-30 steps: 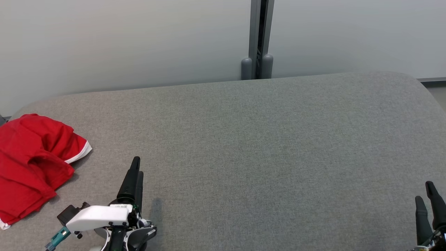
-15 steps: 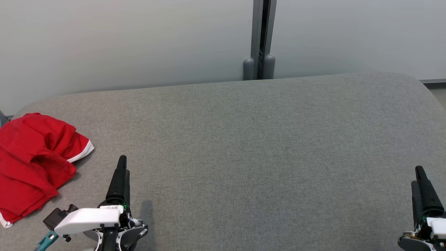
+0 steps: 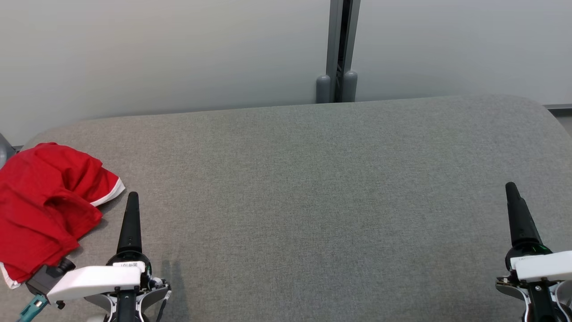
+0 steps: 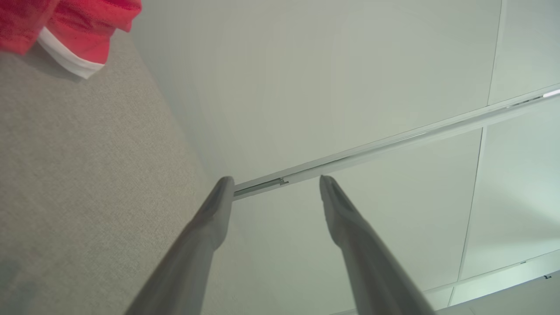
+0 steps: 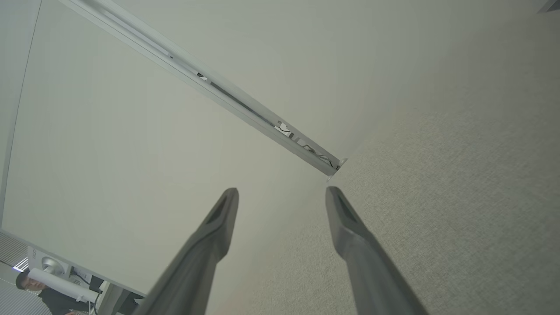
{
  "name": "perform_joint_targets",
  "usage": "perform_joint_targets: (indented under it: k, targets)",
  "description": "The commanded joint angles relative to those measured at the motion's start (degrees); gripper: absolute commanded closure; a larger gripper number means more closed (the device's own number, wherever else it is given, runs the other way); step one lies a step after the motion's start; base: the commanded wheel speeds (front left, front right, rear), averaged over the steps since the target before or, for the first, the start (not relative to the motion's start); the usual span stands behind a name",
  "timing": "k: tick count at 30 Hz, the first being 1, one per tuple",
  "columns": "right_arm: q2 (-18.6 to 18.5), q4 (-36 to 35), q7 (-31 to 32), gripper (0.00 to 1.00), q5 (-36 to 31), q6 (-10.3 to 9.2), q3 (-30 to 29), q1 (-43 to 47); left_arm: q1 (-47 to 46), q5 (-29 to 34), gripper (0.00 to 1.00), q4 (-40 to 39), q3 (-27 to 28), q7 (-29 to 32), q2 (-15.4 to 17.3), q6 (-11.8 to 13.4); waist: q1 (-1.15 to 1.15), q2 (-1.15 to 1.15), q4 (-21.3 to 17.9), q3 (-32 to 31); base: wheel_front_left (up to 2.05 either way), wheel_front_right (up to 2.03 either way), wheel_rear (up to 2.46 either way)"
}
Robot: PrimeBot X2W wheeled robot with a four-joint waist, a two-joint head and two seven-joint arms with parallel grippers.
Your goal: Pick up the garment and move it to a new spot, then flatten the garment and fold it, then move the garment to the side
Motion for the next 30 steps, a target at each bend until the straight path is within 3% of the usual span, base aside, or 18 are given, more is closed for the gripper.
perform_joint_targets:
  k: [1,15,30]
  targets:
    - [-1.0,-1.6,-0.9,0.00,-3.3,0.02,1.1,-1.7,-0.8,2.4,0.00,-1.6,0.8,-0.5,0.2,-0.1,0.00,0.00,0.0,0.0,0.00,0.00,0.00]
    - [-0.7,-4.9,-4.1,0.00,-19.7,0.02,3.9,-2.9,0.3,15.4,0.00,-8.6,1.6,-2.4,0.3,2.1,0.00,0.00,-0.1,0.3,0.00,0.00,0.00]
    - [-0.4,-6.1,-6.9,0.00,-34.3,0.02,6.9,-3.3,2.4,37.6,0.00,-14.8,-4.5,-4.0,0.3,8.9,0.00,0.00,0.2,0.6,0.00,0.00,0.00]
